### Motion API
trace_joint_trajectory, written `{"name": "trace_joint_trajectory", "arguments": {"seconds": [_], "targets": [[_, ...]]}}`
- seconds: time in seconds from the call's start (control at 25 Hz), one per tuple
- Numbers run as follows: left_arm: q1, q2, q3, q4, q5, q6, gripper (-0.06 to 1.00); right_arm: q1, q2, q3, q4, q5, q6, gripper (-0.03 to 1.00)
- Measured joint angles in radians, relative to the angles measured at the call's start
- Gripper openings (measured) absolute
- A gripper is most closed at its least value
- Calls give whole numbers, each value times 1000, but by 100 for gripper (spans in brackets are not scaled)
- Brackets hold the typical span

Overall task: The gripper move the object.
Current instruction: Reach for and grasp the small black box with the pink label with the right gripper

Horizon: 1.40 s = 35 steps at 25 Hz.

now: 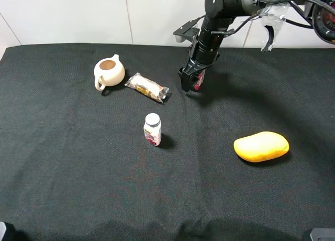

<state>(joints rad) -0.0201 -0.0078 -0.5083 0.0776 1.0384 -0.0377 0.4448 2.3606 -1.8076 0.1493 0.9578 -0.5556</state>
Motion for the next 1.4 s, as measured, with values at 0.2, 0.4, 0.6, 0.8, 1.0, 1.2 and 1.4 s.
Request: {"name": "trace_joint_trajectory", "arguments": {"seconds": [0.2,0.4,0.6,0.8,1.0,1.2,1.4], "targets": [[0,0,0,0,0,0,79,0,10,-5,0,-10,0,69],[0,0,0,0,0,0,79,0,22,-5,0,-15,0,69],[0,0,0,0,0,0,79,0,22,-5,0,-18,0,69],[0,0,0,0,0,0,79,0,26,-5,0,-20,0,69],[0,0,0,0,0,0,79,0,29,-5,0,-20,0,69],[0,0,0,0,0,0,79,0,29,-5,0,-20,0,69],[0,0,0,0,0,0,79,0,29,-5,0,-20,0,69]]}}
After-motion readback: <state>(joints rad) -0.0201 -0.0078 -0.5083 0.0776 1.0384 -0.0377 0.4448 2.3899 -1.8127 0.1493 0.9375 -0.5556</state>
